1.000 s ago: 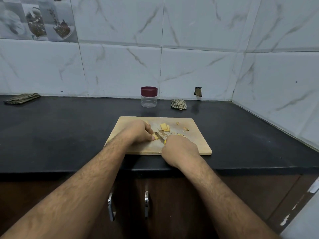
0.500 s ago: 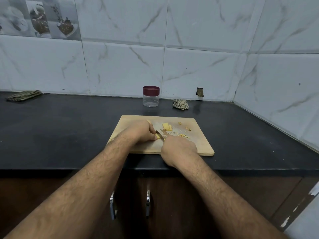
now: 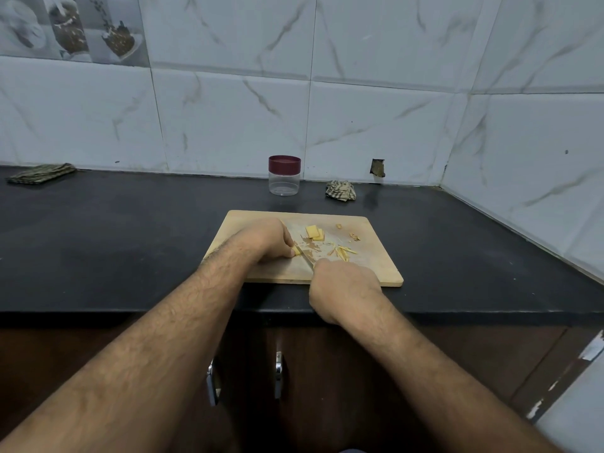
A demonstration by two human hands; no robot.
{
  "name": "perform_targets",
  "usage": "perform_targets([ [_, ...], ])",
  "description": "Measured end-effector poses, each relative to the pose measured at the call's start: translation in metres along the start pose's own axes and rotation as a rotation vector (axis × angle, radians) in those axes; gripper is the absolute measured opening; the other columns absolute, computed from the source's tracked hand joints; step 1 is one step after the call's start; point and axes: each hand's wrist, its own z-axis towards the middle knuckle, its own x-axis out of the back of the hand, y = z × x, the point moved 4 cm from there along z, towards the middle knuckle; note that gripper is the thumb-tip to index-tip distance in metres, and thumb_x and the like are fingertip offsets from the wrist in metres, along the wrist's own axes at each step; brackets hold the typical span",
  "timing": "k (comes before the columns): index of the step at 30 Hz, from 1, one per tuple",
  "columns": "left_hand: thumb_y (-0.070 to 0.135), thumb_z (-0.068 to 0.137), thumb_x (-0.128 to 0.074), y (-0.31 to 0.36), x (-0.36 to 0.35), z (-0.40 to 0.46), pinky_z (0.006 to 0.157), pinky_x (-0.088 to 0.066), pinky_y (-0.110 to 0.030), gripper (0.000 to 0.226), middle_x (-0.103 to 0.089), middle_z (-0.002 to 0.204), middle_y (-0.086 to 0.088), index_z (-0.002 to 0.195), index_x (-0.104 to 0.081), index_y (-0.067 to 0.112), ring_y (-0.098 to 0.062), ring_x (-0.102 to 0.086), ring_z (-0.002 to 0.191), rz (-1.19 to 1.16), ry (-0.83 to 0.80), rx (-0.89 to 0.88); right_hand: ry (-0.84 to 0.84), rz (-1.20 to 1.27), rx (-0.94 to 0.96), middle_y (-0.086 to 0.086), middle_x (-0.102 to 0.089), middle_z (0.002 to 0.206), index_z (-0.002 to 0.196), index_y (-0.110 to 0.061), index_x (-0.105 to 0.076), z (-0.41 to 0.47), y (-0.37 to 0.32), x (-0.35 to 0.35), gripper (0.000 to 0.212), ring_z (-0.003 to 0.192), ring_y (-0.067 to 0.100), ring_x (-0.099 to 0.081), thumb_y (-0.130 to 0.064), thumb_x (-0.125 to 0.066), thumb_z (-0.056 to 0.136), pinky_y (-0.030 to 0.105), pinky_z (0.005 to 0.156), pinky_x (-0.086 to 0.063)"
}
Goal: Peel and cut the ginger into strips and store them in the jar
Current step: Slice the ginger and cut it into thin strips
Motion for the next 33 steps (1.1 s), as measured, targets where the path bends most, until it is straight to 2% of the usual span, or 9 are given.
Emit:
perform_targets([
  [3,0.033,0.089,-0.070,0.001,0.001,-0.001,0.096,-0.049,-0.031,0.030,-0.063,0.130,0.007,0.119,-0.071,0.028,-0.018,-0.061,0.110,-0.005,-0.003,-0.002,-0.021,0.030,-0.017,0.004,-0.059,0.113,0.124,-0.017,-0.049,-0.010,0.009,-0.004,0.029,0.091,0.023,-0.051,-0.016,-0.051,0.095,0.036,0.072,-0.039],
  [7,0.033,0.091,-0.068,0.002,0.001,-0.003,0.097,-0.047,-0.029,0.032,-0.059,0.137,0.007,0.123,-0.069,0.028,-0.018,-0.059,0.115,0.020,-0.005,-0.012,-0.013,0.052,-0.018,0.003,-0.055,0.105,0.123,-0.017,-0.049,-0.017,0.016,0.000,0.026,0.090,0.022,-0.050,-0.019,-0.046,0.098,0.036,0.072,-0.041],
  [12,0.036,0.093,-0.064,0.001,0.000,-0.006,0.104,-0.040,-0.028,0.036,-0.051,0.145,0.009,0.129,-0.065,0.028,-0.016,-0.050,0.127,0.064,0.008,-0.040,0.040,0.122,-0.029,0.002,-0.049,0.095,0.111,-0.017,-0.048,-0.016,0.014,0.007,0.014,0.086,0.023,-0.049,-0.018,-0.042,0.098,0.035,0.073,-0.039],
  [15,0.037,0.094,-0.063,0.001,0.000,-0.006,0.105,-0.039,-0.028,0.036,-0.051,0.145,0.010,0.128,-0.065,0.029,-0.015,-0.048,0.129,0.085,0.028,-0.059,0.030,0.147,-0.052,0.003,-0.054,0.098,0.119,-0.014,-0.052,-0.007,0.009,0.005,0.025,0.087,0.024,-0.051,-0.014,-0.045,0.096,0.035,0.073,-0.041],
  [18,0.038,0.094,-0.062,0.001,-0.001,-0.007,0.104,-0.041,-0.029,0.033,-0.055,0.141,0.008,0.125,-0.067,0.028,-0.016,-0.050,0.126,0.100,0.044,-0.069,0.039,0.159,-0.053,0.005,-0.062,0.114,0.123,-0.015,-0.054,0.000,0.001,0.005,0.030,0.090,0.024,-0.052,-0.013,-0.045,0.095,0.034,0.074,-0.041],
  [21,0.038,0.094,-0.062,0.001,-0.001,-0.009,0.100,-0.042,-0.029,0.032,-0.061,0.133,0.006,0.122,-0.069,0.026,-0.016,-0.053,0.121,0.107,0.060,-0.069,0.033,0.150,-0.061,0.005,-0.061,0.124,0.128,-0.015,-0.054,0.005,-0.003,0.006,0.034,0.107,0.025,-0.058,-0.013,-0.046,0.095,0.034,0.076,-0.041],
  [30,0.037,0.092,-0.065,-0.001,-0.002,-0.009,0.094,-0.040,-0.024,0.034,-0.061,0.132,0.007,0.125,-0.068,0.025,-0.016,-0.052,0.122,0.042,0.085,-0.058,0.018,0.113,-0.066,0.005,-0.060,0.129,0.131,-0.015,-0.053,0.013,-0.008,0.005,0.037,0.116,0.025,-0.057,-0.013,-0.049,0.095,0.034,0.079,-0.039],
  [33,0.036,0.092,-0.065,-0.002,-0.001,-0.008,0.097,-0.040,-0.025,0.034,-0.061,0.133,0.008,0.124,-0.068,0.026,-0.015,-0.052,0.122,0.030,0.083,-0.057,0.008,0.081,-0.053,0.005,-0.059,0.131,0.131,-0.015,-0.054,0.017,-0.012,0.006,0.036,0.117,0.025,-0.057,-0.014,-0.048,0.096,0.034,0.079,-0.039],
])
